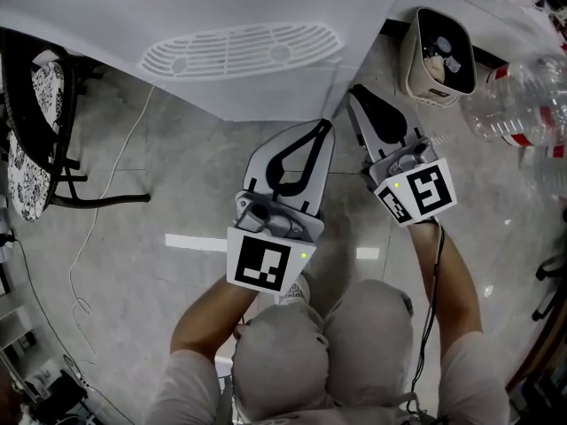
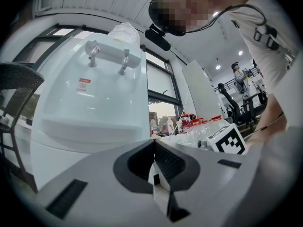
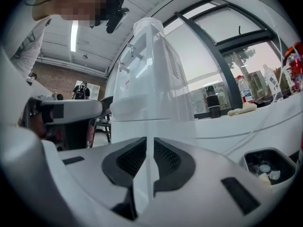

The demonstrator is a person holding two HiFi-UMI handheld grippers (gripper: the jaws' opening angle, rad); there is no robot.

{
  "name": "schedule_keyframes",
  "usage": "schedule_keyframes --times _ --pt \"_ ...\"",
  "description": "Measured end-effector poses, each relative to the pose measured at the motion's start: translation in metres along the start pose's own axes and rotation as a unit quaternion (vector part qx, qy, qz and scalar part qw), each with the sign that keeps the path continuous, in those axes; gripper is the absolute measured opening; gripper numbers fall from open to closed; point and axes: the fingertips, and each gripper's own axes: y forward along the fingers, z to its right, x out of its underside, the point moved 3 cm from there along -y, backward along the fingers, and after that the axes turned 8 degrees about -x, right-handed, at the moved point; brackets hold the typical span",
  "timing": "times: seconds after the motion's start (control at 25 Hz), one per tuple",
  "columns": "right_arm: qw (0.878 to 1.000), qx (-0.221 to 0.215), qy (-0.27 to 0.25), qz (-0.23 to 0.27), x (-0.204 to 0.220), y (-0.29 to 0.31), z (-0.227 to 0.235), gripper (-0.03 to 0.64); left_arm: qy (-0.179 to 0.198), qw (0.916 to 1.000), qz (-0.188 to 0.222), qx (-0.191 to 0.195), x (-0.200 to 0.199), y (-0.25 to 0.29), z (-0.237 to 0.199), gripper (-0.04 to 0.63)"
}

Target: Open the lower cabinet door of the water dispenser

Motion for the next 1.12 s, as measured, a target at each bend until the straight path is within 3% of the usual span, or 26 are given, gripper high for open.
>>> schedule_keyframes --times 0.16,0.44,0.76,1.12 --pt "1.0 0.0 0.0 -0.006 0.009 0.004 0.008 0.128 0.006 0.9999 0.005 0.008 0.004 -0.005 0.003 0.002" --pt "1.0 -0.004 -0.01 -0.016 0.02 0.023 0.015 0.21 0.017 0.9994 0.019 0.023 -0.003 -0.015 0.004 0.002" --pt "1.0 0.006 -0.025 -0.004 0.023 0.029 0.014 0.23 0.015 0.9993 0.023 0.024 0.0 -0.022 -0.001 0.002" --pt "1.0 0.01 -0.019 0.018 0.025 0.005 -0.008 0.161 0.011 0.9995 0.027 0.012 0.0 -0.042 0.004 0.002"
